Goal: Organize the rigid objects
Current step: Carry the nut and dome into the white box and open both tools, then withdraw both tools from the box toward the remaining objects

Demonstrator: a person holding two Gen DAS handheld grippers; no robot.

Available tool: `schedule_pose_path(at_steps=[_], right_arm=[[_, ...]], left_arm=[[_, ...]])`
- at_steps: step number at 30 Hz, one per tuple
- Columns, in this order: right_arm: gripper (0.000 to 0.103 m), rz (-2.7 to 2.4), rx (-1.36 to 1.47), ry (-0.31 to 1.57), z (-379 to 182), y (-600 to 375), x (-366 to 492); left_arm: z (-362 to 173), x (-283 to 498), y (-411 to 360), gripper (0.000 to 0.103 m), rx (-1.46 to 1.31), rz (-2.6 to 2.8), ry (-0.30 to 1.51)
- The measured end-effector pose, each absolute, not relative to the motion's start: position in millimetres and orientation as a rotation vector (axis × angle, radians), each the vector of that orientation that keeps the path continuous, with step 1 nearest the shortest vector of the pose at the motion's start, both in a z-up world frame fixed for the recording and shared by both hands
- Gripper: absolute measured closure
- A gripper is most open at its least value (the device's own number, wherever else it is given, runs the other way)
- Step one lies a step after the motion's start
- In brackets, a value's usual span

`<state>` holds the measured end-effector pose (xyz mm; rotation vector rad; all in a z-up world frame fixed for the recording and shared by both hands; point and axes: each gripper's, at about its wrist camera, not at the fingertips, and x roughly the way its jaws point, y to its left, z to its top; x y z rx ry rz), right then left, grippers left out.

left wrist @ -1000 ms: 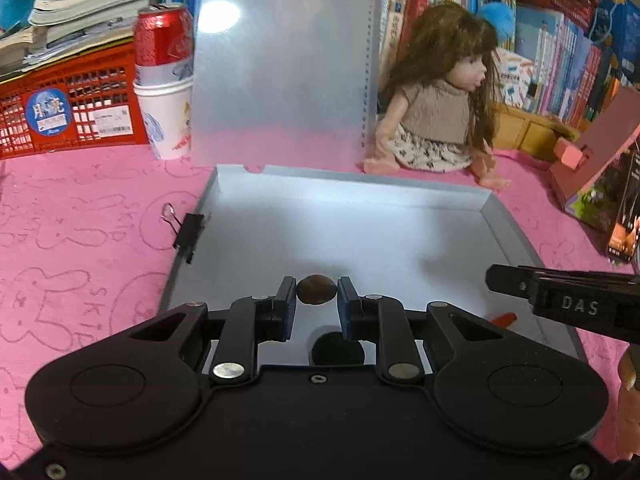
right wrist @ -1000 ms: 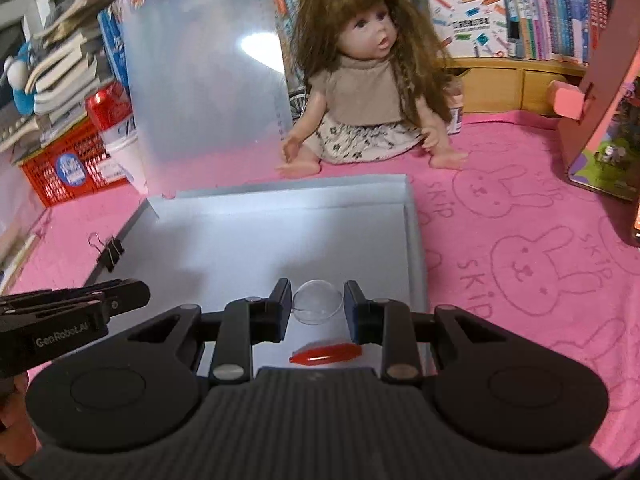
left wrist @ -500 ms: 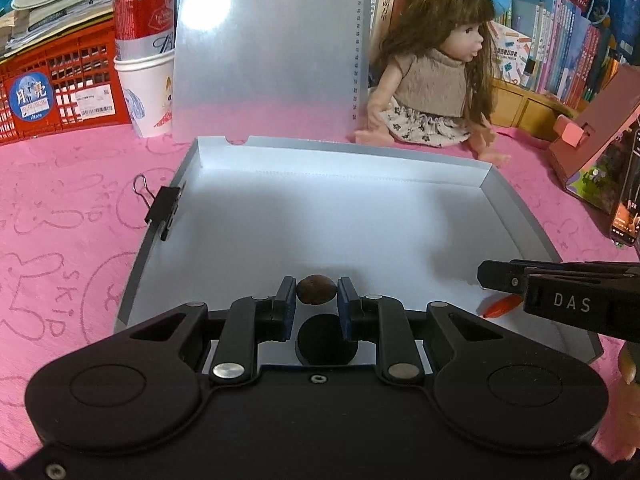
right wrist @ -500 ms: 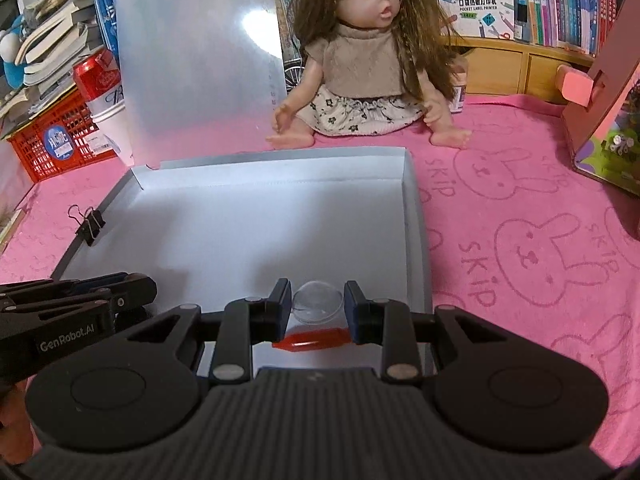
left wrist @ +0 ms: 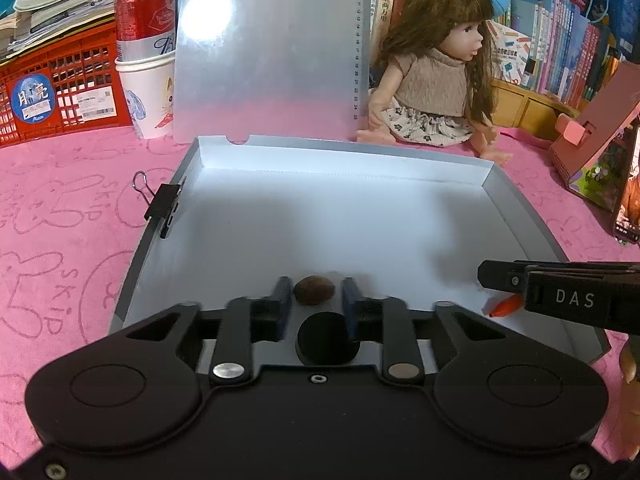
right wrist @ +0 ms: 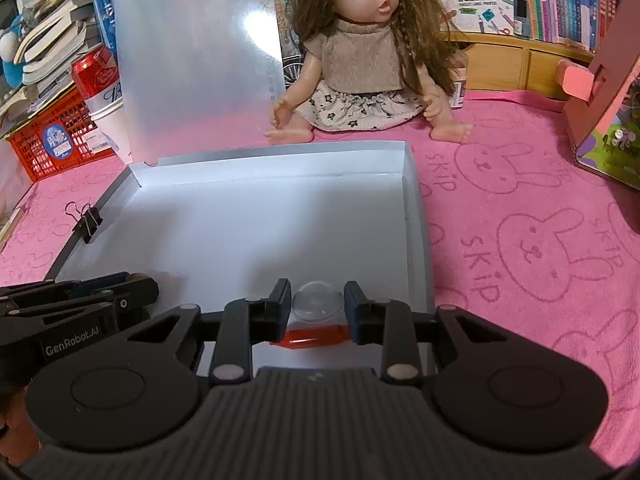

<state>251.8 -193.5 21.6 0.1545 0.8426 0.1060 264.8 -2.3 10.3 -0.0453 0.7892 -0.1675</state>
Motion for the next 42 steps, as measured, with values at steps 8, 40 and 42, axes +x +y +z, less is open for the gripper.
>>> schedule_pose_path(at_steps=[8, 40, 42], right_arm=[[0.032, 0.120, 0.168, 0.779, 35, -200, 239], [0.001, 0.246, -0.002, 0.536, 58, -214, 84], [0.001, 0.245, -0.018, 0.528, 54, -214, 75]], left_arm=[[26, 247, 4, 0.051, -0.038, -0.167, 0.742], [46, 75, 24, 0.026, -0.034, -0.261, 0.584], [42, 66, 25, 0.026, -0.031, -0.259, 0.581]])
